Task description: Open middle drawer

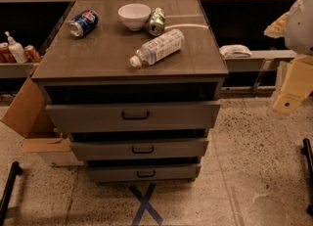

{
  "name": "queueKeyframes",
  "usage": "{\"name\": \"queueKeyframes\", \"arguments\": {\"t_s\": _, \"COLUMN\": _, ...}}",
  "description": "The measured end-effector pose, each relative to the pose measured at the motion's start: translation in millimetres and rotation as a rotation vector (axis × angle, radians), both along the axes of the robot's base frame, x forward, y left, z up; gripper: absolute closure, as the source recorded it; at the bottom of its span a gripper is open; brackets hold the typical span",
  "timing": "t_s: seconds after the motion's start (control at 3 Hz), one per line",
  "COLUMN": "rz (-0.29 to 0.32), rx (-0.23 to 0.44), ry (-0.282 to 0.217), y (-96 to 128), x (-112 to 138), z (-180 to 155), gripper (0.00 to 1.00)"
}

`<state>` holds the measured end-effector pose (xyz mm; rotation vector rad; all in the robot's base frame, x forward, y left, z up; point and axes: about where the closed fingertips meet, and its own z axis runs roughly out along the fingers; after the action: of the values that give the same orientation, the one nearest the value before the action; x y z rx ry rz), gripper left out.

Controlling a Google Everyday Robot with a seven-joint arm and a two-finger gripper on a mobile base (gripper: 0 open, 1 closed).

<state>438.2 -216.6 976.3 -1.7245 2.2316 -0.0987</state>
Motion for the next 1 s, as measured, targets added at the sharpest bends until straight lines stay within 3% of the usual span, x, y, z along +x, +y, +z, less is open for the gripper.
{"name": "queueKeyframes", "arguments": {"t_s": 0.33, "rz": 0.000, "rx": 0.000, "ry": 0.000, "y": 0.0, "x": 0.0, "z": 0.0, "gripper": 0.00}}
{"name": "queueKeyframes", "arguments": {"t_s": 1.0, "rz": 0.117, "rx": 0.100, "ry": 0.027, "y": 23.5, "x": -5.7, "z": -68.1, "gripper": 0.00}}
